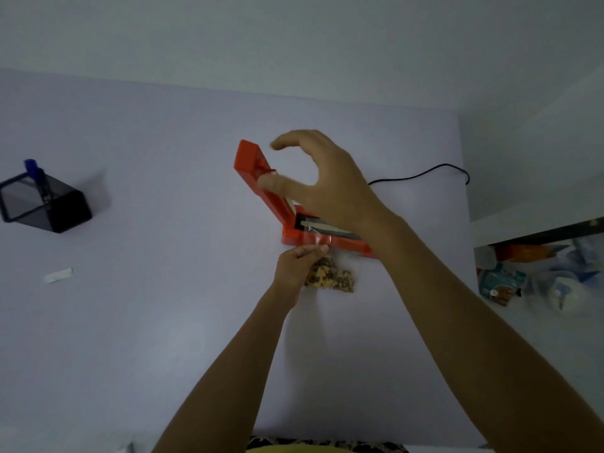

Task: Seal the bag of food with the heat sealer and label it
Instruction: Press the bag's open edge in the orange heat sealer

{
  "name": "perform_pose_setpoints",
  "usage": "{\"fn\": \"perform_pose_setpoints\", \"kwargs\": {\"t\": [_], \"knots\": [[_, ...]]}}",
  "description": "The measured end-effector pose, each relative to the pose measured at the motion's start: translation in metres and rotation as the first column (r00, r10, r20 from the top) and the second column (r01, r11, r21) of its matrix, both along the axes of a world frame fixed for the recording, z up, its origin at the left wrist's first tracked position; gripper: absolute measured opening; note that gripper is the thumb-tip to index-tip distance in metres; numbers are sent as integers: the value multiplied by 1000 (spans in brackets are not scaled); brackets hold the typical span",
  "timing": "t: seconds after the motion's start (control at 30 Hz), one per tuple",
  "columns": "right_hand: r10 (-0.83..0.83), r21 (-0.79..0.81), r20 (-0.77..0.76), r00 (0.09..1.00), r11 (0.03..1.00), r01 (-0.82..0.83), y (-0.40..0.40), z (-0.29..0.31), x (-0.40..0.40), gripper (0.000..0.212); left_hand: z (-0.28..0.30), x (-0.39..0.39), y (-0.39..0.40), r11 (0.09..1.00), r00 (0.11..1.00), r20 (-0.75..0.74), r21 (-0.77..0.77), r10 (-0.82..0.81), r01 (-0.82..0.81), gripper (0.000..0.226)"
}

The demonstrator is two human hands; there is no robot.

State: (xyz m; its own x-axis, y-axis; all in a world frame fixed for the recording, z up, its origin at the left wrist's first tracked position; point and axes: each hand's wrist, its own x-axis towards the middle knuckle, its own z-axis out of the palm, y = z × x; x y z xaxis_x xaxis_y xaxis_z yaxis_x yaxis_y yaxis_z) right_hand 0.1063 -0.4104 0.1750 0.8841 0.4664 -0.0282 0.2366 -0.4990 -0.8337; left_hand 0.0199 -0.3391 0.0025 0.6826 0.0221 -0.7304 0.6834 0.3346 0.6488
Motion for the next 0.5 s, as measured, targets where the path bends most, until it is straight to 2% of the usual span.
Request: {"fn": "perform_pose_setpoints", "kwargs": {"t": [0.07, 0.1, 0.17, 0.23, 0.27, 0.33, 0.4, 0.5], "knots": [[-209, 74, -93, 973, 973, 216, -20, -9, -9, 34, 0, 0, 0, 1000, 1000, 6, -11, -5, 5, 24], [-357, 50, -117, 927, 930, 365, -34, -20, -15, 28, 0, -1, 1, 1000, 1000, 11, -16, -9, 9, 26], [-624, -143, -160, 765, 782, 607, -67, -50, -28, 37, 0, -1, 1, 1000, 1000, 18, -21, -20, 21, 28], [-726, -390, -346, 595, 688, 612, -98, -81, -46, 40, 1, -2, 0, 1000, 1000, 17, -20, -18, 18, 27], [-722, -452, -464, 513, 691, 564, -107, -94, -57, 37, 2, -2, 0, 1000, 1000, 16, -18, -18, 18, 26], [-672, -421, -623, 400, 719, 553, -116, -115, -74, 33, 3, -2, -1, 999, 999, 19, -23, -27, 27, 22], [-571, -238, -732, 373, 726, 645, -113, -130, -84, 33, 4, -2, 0, 999, 999, 26, -35, -34, 35, 19], [-416, -5, -831, 368, 667, 745, -106, -142, -88, 31, 5, -2, 2, 998, 997, 52, -4, -64, 64, 21]]}}
